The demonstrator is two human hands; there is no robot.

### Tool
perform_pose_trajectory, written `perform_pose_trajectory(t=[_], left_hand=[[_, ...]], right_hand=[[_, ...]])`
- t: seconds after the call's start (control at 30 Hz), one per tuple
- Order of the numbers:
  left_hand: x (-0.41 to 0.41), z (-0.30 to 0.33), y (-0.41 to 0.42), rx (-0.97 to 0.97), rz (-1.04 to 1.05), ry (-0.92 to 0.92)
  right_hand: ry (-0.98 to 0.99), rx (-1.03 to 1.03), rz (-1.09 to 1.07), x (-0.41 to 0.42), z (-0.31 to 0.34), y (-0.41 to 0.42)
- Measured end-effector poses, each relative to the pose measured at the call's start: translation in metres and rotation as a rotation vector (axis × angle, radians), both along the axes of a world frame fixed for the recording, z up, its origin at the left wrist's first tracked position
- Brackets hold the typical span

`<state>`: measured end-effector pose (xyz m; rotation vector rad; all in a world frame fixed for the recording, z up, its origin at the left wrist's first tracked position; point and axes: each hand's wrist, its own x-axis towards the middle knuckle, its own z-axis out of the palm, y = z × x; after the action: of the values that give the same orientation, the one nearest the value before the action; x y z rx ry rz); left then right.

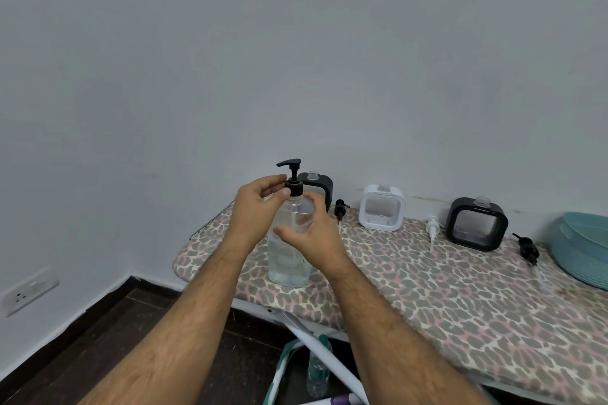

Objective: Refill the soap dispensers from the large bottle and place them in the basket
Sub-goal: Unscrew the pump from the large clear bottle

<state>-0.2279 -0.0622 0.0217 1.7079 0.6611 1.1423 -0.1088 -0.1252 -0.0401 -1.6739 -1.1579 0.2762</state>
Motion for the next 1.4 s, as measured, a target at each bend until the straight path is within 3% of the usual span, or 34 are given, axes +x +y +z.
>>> perform_pose_trajectory(t=[0.27,0.63,1.03,1.4], left_hand=[[0.017,0.011,0.001,0.025,-0.076,0.096],[0.005,0.008,-0.001,0.014,-0.156,0.065],[0.013,0.017,0.008,0.059,0.014,0.175],[0.010,0.055,0.006,0.051,-0.046,0.058]], right_hand=[[-0.010,-0.013,0.006,-0.003,0.002,-0.001],[-0.014,-0.013,-0.005,-0.001,0.002,0.000],[-0.004,-0.003,0.014,-0.002,0.004,-0.004],[-0.006,-0.013,0.014,-0.002,0.007,-0.005]])
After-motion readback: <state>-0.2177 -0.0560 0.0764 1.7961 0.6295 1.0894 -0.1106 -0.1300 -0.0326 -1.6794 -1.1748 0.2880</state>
